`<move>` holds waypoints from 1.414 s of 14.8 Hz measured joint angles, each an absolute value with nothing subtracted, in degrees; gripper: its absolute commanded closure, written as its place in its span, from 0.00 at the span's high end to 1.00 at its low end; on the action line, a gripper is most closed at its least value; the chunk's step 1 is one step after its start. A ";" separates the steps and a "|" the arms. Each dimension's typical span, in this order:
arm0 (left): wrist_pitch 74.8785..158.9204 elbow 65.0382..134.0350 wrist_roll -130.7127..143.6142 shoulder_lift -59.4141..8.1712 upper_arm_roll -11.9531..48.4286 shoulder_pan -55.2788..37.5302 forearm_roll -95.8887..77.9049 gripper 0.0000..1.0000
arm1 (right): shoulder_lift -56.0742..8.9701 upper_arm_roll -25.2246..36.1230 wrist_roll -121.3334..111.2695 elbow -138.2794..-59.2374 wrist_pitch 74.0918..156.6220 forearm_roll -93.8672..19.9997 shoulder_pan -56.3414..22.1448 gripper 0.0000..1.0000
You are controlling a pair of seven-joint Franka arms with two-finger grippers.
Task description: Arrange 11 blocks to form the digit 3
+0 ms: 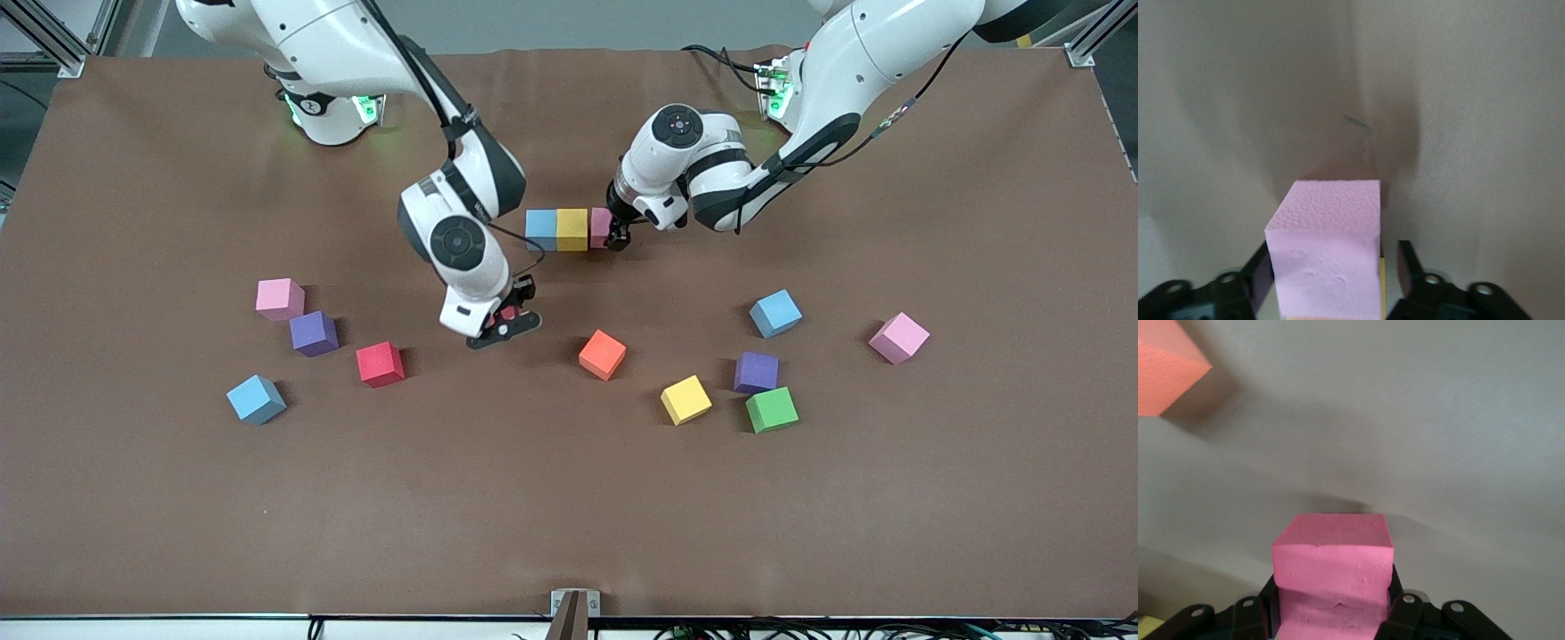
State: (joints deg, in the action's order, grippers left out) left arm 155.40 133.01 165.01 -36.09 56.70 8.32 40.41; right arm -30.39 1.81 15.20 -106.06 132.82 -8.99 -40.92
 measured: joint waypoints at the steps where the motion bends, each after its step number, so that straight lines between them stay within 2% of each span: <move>1: 155.40 132.91 165.01 -36.09 56.70 8.23 40.41 1.00 | -29.85 1.80 18.04 -107.60 134.37 -9.04 -42.10 0.31; 9: 154.89 132.07 165.00 -35.89 58.09 8.28 40.41 1.00 | -28.81 1.77 32.67 -112.50 140.05 -9.15 -46.61 0.31; 11: 153.94 131.83 165.04 -35.32 60.98 10.44 40.41 1.00 | -28.70 1.76 34.50 -112.94 140.69 -9.17 -47.60 0.31; 16: 146.74 130.91 165.04 -34.56 72.67 21.02 40.41 1.00 | -28.61 1.76 37.65 -114.06 141.73 -9.18 -49.57 0.31; 21: 134.95 124.14 162.82 -34.23 77.95 26.00 40.41 1.00 | -28.09 1.77 38.71 -115.18 142.32 -9.18 -50.95 0.32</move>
